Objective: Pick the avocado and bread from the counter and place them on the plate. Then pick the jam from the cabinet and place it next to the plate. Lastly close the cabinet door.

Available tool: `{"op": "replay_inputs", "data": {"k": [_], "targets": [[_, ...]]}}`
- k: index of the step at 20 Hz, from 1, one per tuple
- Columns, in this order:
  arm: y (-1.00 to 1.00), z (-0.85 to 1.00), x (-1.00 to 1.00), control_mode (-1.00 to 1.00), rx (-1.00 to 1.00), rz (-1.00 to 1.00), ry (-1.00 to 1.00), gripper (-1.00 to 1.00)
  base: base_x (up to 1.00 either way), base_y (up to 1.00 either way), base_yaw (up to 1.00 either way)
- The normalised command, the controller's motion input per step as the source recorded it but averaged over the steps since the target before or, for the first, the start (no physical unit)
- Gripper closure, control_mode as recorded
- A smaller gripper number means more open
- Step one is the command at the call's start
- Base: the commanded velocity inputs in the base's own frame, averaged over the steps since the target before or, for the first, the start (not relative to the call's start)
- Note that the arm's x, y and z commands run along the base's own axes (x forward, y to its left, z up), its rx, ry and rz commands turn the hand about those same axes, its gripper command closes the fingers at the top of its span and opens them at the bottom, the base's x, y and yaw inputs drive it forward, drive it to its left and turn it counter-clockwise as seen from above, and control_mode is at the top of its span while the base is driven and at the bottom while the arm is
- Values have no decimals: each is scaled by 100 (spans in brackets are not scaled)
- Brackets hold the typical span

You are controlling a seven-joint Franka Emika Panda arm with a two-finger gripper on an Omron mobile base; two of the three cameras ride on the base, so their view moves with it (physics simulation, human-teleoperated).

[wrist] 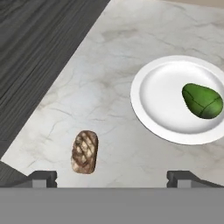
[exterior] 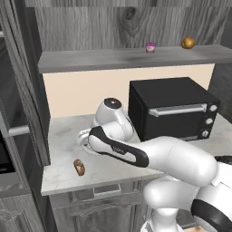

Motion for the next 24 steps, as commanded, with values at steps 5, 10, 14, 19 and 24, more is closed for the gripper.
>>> {"op": "replay_inputs", "data": {"k": [5,10,14,19,24], "targets": [[17,-21,-21,-100,-1,0,3,-100,0,0,0],[26,-8,0,-100,0,0,9,-100,0,0,0],[33,-8,0,-100,-4,0,14,-100,0,0,0],[24,-7,0,-100,-5,0,12,-100,0,0,0],[4,-12,0,-100,-8,0,6,-100,0,0,0]]}}
